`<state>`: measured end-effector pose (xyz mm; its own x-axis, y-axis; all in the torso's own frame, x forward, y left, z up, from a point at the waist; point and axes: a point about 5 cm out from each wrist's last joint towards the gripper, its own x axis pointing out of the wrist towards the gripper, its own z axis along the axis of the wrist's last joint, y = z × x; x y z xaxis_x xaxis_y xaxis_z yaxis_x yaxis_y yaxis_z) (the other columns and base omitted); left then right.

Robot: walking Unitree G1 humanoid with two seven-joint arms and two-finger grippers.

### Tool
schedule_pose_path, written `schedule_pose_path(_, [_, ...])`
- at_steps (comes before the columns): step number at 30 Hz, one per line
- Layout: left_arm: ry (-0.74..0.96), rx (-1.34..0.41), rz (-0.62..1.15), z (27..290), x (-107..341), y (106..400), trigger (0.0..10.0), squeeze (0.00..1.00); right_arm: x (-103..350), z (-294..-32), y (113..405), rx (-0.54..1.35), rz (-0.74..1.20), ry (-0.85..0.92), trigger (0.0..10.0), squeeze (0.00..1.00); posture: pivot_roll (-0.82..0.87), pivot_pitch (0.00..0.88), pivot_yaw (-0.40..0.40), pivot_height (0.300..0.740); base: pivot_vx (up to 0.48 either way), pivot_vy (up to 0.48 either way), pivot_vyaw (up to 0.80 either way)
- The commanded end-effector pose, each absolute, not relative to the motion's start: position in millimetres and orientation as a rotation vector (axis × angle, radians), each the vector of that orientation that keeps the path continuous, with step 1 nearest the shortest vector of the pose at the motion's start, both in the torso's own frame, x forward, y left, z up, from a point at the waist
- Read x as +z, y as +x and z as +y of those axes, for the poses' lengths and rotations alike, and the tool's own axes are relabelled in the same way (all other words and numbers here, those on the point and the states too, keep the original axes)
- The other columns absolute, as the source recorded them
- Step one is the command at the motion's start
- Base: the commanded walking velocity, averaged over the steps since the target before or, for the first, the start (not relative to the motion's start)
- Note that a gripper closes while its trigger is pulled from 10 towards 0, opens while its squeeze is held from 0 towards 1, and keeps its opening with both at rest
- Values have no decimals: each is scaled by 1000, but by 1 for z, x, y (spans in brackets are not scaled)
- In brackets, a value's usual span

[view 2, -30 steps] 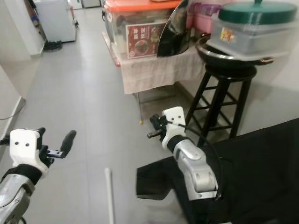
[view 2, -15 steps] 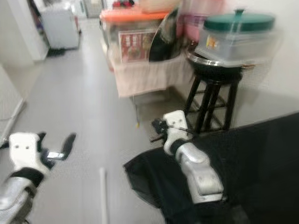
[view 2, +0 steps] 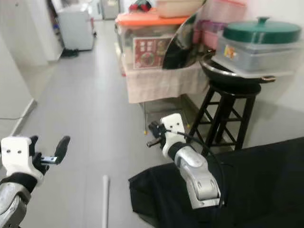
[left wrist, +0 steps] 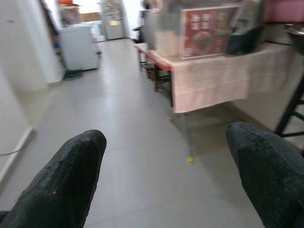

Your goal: Building children table

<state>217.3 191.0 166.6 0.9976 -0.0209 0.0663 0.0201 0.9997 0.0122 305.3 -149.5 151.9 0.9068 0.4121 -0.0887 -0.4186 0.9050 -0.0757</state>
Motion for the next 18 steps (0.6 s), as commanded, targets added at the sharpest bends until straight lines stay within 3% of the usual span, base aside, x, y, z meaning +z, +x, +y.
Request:
schedule_pose_path(1, [11, -102, -76, 181, 168, 217, 10000, 0, 152, -150, 305, 424, 75, -93, 10000, 0, 1, 0, 26, 740, 379, 0, 0])
schedule_pose_path(5, [33, -145, -50, 176, 166, 217, 10000, 0, 151, -150, 305, 426, 75, -91, 10000, 0, 1, 0, 26, 740, 0, 0, 0])
schedule_pose_path(10, [60, -137, -68, 178, 168, 217, 10000, 0, 151, -150, 305, 427, 75, -88, 10000, 0, 2, 0, 26, 740, 0, -449, 0])
schedule_pose_path(18, [31, -90, -58, 183, 167, 218, 10000, 0, 151, -150, 305, 430, 76, -87, 10000, 0, 7, 0, 23, 740, 0, 0, 0])
